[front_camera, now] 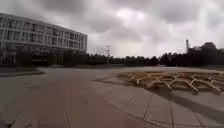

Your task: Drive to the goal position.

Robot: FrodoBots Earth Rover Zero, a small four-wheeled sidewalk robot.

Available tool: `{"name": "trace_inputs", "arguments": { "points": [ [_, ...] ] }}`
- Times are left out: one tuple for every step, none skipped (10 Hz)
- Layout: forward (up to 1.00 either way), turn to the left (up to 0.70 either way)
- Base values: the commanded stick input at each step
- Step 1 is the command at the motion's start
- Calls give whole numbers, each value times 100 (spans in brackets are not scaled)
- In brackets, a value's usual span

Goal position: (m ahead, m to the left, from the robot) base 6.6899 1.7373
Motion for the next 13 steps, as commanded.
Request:
{"name": "trace_inputs", "arguments": {
  "points": [
    [70,25],
    [70,35],
    [70,24],
    [70,8],
    [70,2],
    [70,1],
    [70,0],
    [70,0],
    [70,0],
    [70,0],
    [70,0],
    [70,0],
    [70,0]
  ]
}}
